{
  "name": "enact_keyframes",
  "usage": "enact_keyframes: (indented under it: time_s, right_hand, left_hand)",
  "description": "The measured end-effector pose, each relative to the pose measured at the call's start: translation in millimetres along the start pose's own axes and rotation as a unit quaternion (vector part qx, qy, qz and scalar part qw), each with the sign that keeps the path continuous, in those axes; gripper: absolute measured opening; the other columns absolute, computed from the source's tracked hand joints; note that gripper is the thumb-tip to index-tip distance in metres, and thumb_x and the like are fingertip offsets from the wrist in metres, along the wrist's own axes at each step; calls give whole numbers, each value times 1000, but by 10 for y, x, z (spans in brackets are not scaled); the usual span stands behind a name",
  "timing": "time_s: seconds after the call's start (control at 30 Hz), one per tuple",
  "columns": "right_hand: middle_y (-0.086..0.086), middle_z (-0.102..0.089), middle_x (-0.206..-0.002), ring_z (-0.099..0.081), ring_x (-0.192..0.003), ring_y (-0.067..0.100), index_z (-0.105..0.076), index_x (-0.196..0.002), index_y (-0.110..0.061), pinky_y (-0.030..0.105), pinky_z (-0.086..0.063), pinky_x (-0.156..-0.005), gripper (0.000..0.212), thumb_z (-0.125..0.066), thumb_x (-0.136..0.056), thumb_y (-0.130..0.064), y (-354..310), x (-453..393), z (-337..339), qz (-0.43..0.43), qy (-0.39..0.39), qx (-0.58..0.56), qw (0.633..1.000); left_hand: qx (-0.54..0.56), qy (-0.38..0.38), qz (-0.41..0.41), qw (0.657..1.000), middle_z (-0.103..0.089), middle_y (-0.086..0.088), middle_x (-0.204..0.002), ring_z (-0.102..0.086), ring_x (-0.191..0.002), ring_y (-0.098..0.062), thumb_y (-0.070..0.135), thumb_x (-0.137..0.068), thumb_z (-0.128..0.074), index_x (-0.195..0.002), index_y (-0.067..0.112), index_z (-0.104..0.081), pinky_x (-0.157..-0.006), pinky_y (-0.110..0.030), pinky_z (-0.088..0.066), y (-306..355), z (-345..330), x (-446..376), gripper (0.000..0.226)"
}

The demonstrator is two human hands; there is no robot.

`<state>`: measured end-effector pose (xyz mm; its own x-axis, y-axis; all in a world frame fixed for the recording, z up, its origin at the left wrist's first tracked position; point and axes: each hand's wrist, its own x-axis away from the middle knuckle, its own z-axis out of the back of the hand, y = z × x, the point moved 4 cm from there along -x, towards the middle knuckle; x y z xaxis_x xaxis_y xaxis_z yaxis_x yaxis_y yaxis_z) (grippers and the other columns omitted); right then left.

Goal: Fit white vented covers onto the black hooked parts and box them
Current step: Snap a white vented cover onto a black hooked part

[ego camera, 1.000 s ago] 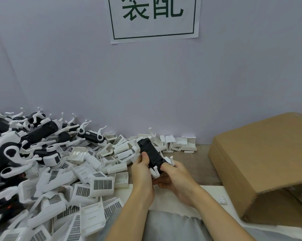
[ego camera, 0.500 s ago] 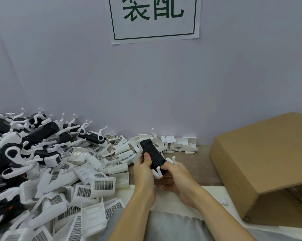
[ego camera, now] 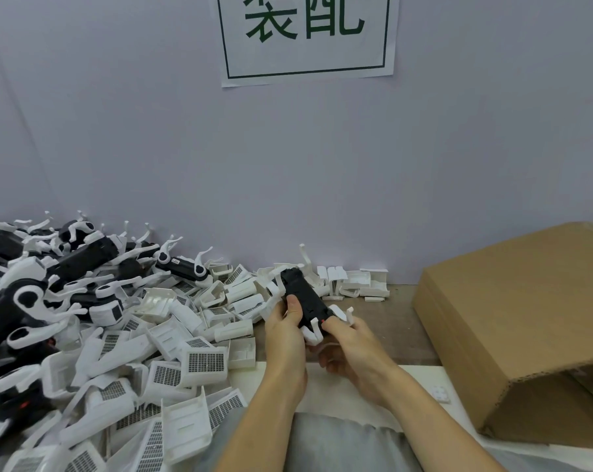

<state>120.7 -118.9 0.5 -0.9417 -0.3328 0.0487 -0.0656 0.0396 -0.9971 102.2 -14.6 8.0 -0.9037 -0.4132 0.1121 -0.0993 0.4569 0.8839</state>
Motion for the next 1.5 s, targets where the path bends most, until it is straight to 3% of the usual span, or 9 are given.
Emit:
enact_keyframes:
  time_s: [0.17, 0.33, 0.53, 0.67, 0.8, 0.97, 1.1, 1.27, 1.5]
  right_hand:
    - [9, -68, -75, -59, -57, 21, -65, -98, -14, 27, -39, -52, 27, -60, -83, -36, -1, 10, -25, 4, -36, -41, 999]
    - [4, -68, -79, -58, -58, 15, -63, -105, -20, 22, -42, -49, 23, -50, -91, -7, 31, -29, 141, 25, 139, 104, 985]
    - [-4, -63, -103, -62, -86, 9, -60, -106, -24, 21, -45, -65, 16, -62, -90, -27, -108, -272, 103, 73, 188, 289, 936]
    - [0, -50, -126, -44, -123, 21, -57, -123, -23, 37, -43, -101, 42, -66, -86, -41, -180, -547, -37, 86, 166, 464, 866]
    - [1, -62, -112, -53, -111, 26, -70, -103, -21, 39, -47, -92, 19, -59, -89, -29, -246, -674, -86, 93, 164, 563, 805]
    - [2, -60, -71, -54, -68, 21, -55, -69, -14, 26, -36, -53, 25, -53, -94, -15, -308, -601, 117, 120, 277, 266, 915]
    - [2, -64, -110, -62, -93, 18, -63, -122, -17, 25, -50, -66, 29, -50, -98, -11, -322, -394, 346, 79, 324, 37, 942]
    - [9, -73, -110, -70, -102, 21, -70, -116, -9, 37, -57, -87, 25, -54, -97, -3, -240, -74, 403, 96, 274, -148, 946]
    - [-7, -77, -91, -73, -87, 9, -72, -101, -26, 26, -57, -73, 16, -74, -88, -16, -144, 83, 249, 171, 207, 41, 962]
  left_hand:
    - [110, 21, 13, 994, -68, -17, -88, -66, -76, -31, 33, -99, -58, -107, -1, -67, -72, -39, -53, 166, 71, -38, 36]
    - [235, 57, 15, 970, -67, 4, -56, -64, -46, -12, 24, -92, -68, -65, 17, -68, -47, -23, -52, 311, 267, -242, 27]
    - [166, 114, -14, 979, -76, -8, -102, -73, -91, -26, 26, -82, -81, -106, 6, -72, -81, -40, -60, 226, 285, -249, 33]
    - [96, 145, -41, 984, -76, 4, -78, -73, -72, -12, 37, -76, -86, -89, 16, -72, -60, -26, -55, 205, 308, -256, 28]
    - [58, 124, -63, 989, -77, 1, -87, -74, -78, -12, 39, -79, -83, -96, 15, -72, -58, -21, -52, 207, 293, -253, 31]
    - [57, 64, -35, 996, -74, 5, -77, -71, -72, -9, 38, -93, -66, -91, 19, -70, -58, -26, -53, 159, 235, -277, 19]
    - [14, 3, -33, 999, -76, -11, -97, -71, -89, -26, 32, -93, -68, -105, 10, -72, -75, -41, -60, 142, 142, -223, 25]
    - [-109, -31, -95, 989, -76, 2, -73, -72, -68, -13, 34, -79, -84, -90, 20, -75, -59, -30, -59, 83, 27, -129, 19]
    - [-110, -103, -58, 987, -78, 4, -92, -75, -88, -13, 26, -96, -64, -106, 24, -73, -74, -32, -61, -5, -120, -28, 14]
